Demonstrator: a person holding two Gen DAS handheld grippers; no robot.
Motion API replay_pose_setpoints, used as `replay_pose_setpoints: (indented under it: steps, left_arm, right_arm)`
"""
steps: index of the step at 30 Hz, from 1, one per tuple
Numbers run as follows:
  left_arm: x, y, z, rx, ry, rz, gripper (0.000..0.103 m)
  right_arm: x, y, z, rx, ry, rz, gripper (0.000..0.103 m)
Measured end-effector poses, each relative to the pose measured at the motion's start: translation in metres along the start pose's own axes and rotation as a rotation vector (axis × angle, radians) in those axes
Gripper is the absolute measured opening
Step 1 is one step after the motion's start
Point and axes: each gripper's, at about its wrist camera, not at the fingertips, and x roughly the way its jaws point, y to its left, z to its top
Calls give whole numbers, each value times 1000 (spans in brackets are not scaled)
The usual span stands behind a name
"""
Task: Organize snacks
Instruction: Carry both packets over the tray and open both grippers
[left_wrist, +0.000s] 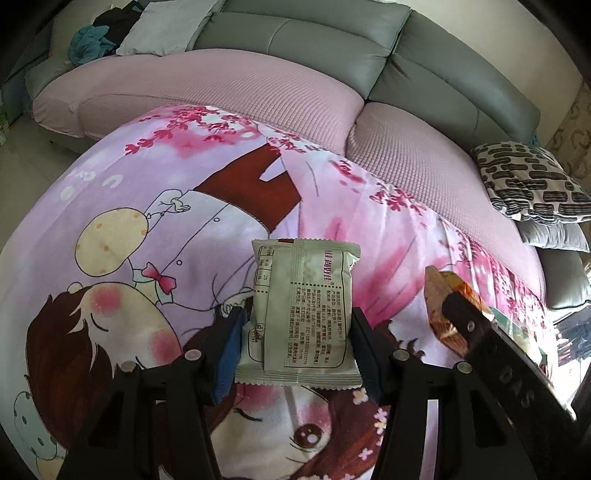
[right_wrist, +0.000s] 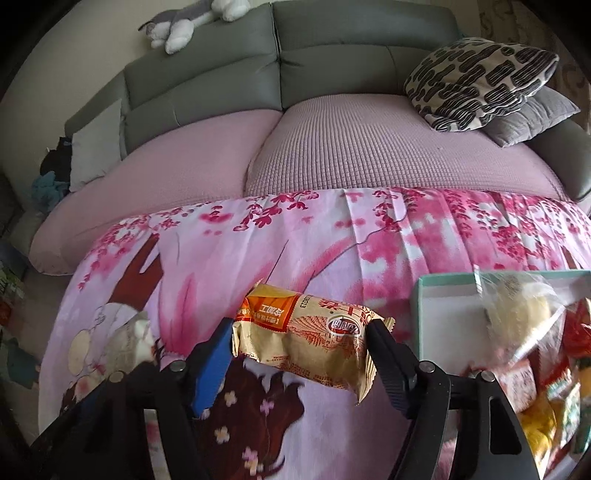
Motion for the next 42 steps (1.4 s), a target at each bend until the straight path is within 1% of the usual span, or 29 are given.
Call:
replay_pose_setpoints:
  steps: [9, 16, 20, 23, 26, 31, 37, 42]
  left_arm:
    - [-15, -16, -8, 36, -11, -14, 57]
    - [-23, -43, -19, 89, -8, -47, 57]
    - [-27, -67, -28, 135, -8, -79, 57]
    - [-33, -90, -36, 186, -16, -129, 57]
    - [-39, -116, -47, 241, -20, -180, 57]
    - [-40, -154, -66, 316, -1, -217, 57]
    - [-40, -191, -85, 395, 5, -248, 57]
    - [-30, -214, -94, 421, 16, -259, 58]
  right_arm:
    - [-34, -18, -15, 36, -31, -4, 74]
    - [-54, -47, -22, 86, -47, -37, 74]
    - [-77, -75, -25, 132, -85, -57, 74]
    - [-95, -108, -29, 192, -110, -112, 74]
    - [-109, -142, -36, 255, -116, -170, 74]
    - [-127, -190, -49, 340, -128, -226, 74]
    - [-140, -227, -56, 394, -148, -240, 74]
    - [-134, -237, -58, 396, -150, -222, 74]
